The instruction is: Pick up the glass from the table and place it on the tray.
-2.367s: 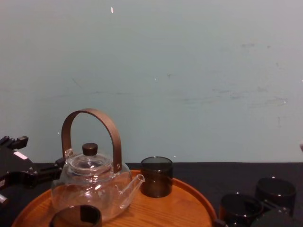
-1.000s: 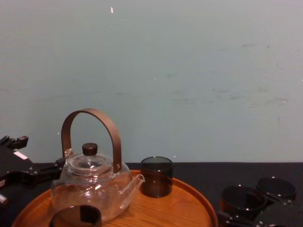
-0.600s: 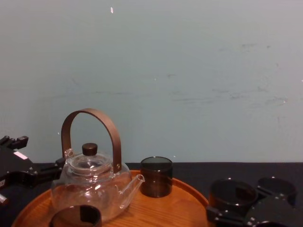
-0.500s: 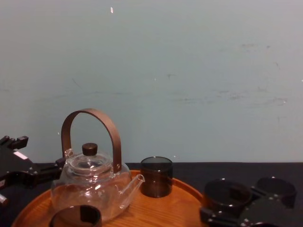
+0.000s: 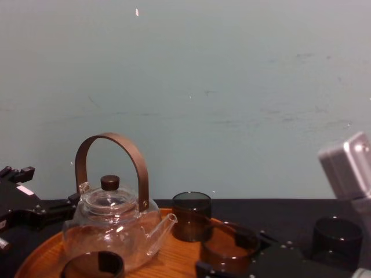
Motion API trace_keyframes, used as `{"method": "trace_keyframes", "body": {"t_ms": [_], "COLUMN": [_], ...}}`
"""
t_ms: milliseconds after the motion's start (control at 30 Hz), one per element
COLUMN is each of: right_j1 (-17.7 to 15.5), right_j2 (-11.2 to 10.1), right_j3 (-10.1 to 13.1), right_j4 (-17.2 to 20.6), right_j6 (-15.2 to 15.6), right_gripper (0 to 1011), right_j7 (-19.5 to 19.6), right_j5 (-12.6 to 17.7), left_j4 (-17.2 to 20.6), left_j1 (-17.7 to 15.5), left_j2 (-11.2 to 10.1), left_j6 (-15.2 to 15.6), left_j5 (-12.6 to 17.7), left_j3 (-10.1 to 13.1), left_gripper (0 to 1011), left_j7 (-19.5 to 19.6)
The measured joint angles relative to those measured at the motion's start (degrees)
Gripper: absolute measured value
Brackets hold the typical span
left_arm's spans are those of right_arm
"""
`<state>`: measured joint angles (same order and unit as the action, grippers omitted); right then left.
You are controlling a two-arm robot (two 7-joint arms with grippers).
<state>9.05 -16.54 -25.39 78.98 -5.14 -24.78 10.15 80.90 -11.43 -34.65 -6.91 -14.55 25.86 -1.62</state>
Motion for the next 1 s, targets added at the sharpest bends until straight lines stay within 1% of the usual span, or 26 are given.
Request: {"method": "trace_keyframes", "body": {"t_ms": [300, 500, 1000], "right_j1": [1.8, 2.5, 4.1], "right_j2": [2.1, 3.1, 4.3], "right_j3": [-2.1, -2.8, -4.0], "right_j4": [-2.6, -4.1, -7.5], "right_j6": [-0.7, -1.2, -1.7], "right_gripper": [908, 908, 908], "right_j7": [-0.6, -1.0, -1.6], "right_j5": [-0.2, -0.1, 0.1], "left_j4": [0.0, 0.0, 0.0], "left_j1": [0.0, 0.0, 0.0], "left_j2": [0.0, 0.0, 0.0], "left_j6": [0.0, 0.0, 0.0], "left_j5": [0.0, 0.0, 0.0], "left_j3": [0.0, 0.0, 0.0], "left_gripper": [1001, 1001, 1001], "left_j7": [0.0, 0.0, 0.0]}}
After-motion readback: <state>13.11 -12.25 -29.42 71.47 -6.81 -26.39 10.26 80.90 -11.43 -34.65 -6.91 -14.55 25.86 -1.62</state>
